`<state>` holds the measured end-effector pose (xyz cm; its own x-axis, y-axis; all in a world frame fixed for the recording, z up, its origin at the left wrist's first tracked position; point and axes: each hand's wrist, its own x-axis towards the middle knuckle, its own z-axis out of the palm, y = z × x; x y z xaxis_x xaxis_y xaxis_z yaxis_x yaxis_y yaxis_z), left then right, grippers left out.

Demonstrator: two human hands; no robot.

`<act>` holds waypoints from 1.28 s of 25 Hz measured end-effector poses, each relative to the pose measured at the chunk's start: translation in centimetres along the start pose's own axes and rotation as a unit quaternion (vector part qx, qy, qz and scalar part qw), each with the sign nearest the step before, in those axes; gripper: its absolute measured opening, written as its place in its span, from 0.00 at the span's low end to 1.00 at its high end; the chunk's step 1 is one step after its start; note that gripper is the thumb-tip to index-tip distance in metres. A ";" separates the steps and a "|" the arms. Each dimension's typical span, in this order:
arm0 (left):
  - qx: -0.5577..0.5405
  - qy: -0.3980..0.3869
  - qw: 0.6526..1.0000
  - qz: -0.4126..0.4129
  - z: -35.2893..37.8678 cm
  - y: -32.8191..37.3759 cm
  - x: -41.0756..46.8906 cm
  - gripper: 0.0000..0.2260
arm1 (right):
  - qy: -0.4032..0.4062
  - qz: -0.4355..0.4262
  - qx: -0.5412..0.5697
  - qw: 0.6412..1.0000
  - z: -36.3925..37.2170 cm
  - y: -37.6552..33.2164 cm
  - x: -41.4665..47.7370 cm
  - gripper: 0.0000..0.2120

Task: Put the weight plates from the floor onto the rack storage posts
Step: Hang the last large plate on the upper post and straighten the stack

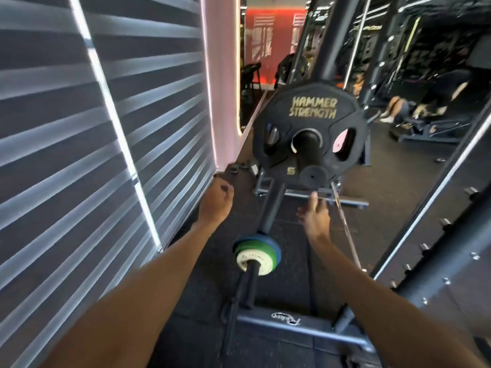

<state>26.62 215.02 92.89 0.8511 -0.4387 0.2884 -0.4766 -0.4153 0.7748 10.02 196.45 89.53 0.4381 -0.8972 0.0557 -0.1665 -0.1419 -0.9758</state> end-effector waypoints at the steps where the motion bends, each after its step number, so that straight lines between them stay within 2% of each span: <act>1: 0.035 -0.038 0.998 -0.040 -0.3 -2.9 -0.8 0.09 | -0.041 0.011 -0.037 0.998 2.3 1.8 -0.8 0.24; 4: 0.107 -0.110 0.980 -0.125 -1.8 -10.6 -3.1 0.10 | -0.164 0.000 -0.124 0.979 10.0 4.1 -4.0 0.14; 7: 0.139 -0.191 0.955 -0.178 -3.7 -17.0 -4.3 0.10 | -0.291 -0.007 -0.204 0.935 17.5 5.1 -6.3 0.08; 13: 0.191 -0.312 0.898 -0.246 -8.8 -29.1 -2.7 0.12 | -0.449 0.045 -0.325 0.831 31.6 7.4 -9.9 0.09; 16: 0.207 -0.356 0.873 -0.261 -10.2 -33.4 -1.6 0.13 | -0.484 0.048 -0.389 0.782 36.5 8.4 -10.7 0.10; 21: 0.228 -0.415 0.845 -0.247 -9.3 -39.1 3.2 0.14 | -0.524 0.095 -0.408 0.742 43.1 10.7 -8.1 0.18; 23: 0.234 -0.438 0.833 -0.242 -8.3 -41.0 6.1 0.14 | -0.521 0.101 -0.412 0.741 45.5 11.8 -5.7 0.18; 27: 0.231 -0.448 0.832 -0.234 -5.7 -45.2 15.1 0.14 | -0.530 0.101 -0.410 0.735 51.7 13.5 1.6 0.17; 32: 0.236 -0.445 0.831 -0.235 -2.5 -46.2 28.5 0.14 | -0.539 0.111 -0.398 0.734 58.4 12.2 12.7 0.16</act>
<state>73.47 223.68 66.66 0.5680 -0.4682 -0.6769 -0.3496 -0.8818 0.3165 65.10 207.73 65.97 0.6948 -0.1446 -0.7045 -0.6158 -0.6257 -0.4789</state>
